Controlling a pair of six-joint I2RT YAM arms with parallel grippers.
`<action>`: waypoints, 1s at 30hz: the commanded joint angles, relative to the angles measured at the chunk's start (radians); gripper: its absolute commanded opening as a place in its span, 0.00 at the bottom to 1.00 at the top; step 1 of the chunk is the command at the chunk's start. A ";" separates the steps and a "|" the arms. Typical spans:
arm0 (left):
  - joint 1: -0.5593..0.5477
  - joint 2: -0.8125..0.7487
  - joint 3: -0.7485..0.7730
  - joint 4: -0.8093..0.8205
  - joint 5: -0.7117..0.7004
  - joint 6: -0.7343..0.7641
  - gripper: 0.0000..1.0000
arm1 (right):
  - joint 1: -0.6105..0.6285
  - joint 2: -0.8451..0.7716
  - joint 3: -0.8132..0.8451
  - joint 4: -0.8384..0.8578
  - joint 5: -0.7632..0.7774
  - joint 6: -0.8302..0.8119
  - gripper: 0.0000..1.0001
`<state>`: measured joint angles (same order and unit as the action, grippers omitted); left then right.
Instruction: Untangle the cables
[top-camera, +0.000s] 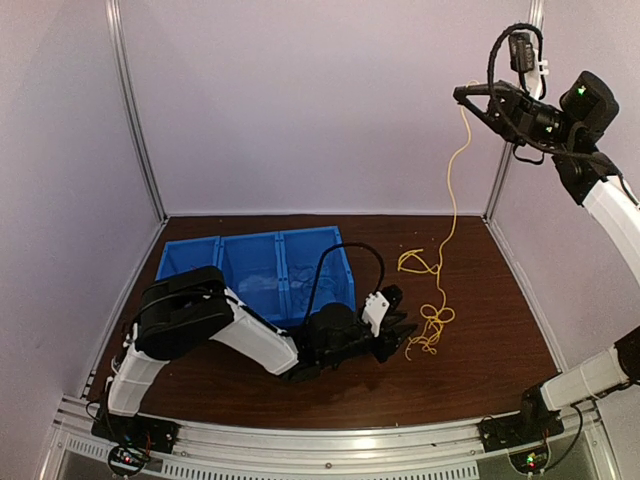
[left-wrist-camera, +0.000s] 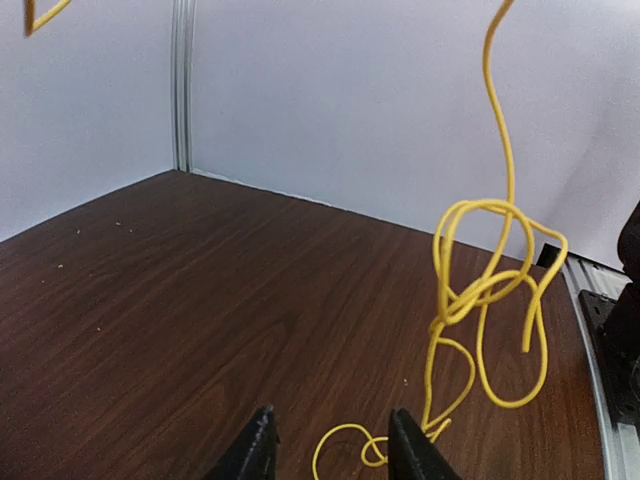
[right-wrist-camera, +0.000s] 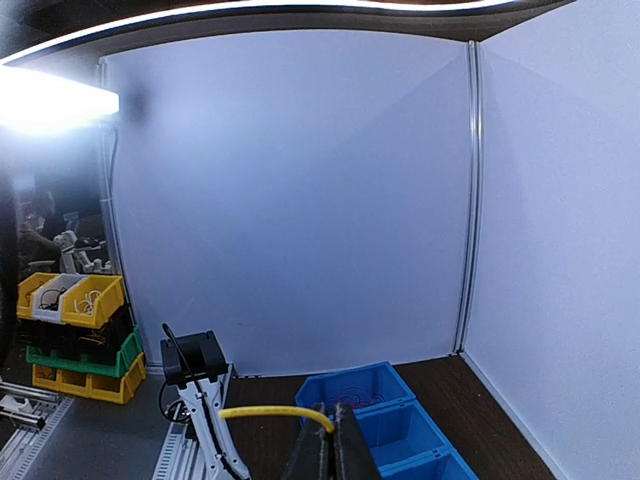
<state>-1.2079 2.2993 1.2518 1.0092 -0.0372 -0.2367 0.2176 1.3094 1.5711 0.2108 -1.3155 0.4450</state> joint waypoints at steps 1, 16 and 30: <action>-0.013 -0.129 -0.139 0.239 0.036 -0.037 0.41 | -0.002 -0.020 -0.020 0.048 -0.009 0.024 0.00; -0.047 -0.146 0.009 0.019 -0.151 -0.049 0.57 | 0.000 -0.032 -0.073 0.074 -0.005 0.046 0.00; 0.011 -0.018 0.185 0.063 -0.051 -0.038 0.05 | -0.003 -0.022 -0.074 0.119 -0.017 0.085 0.00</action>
<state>-1.1995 2.2604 1.4403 0.9527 -0.1894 -0.3210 0.2173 1.2957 1.4986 0.2810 -1.3201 0.5041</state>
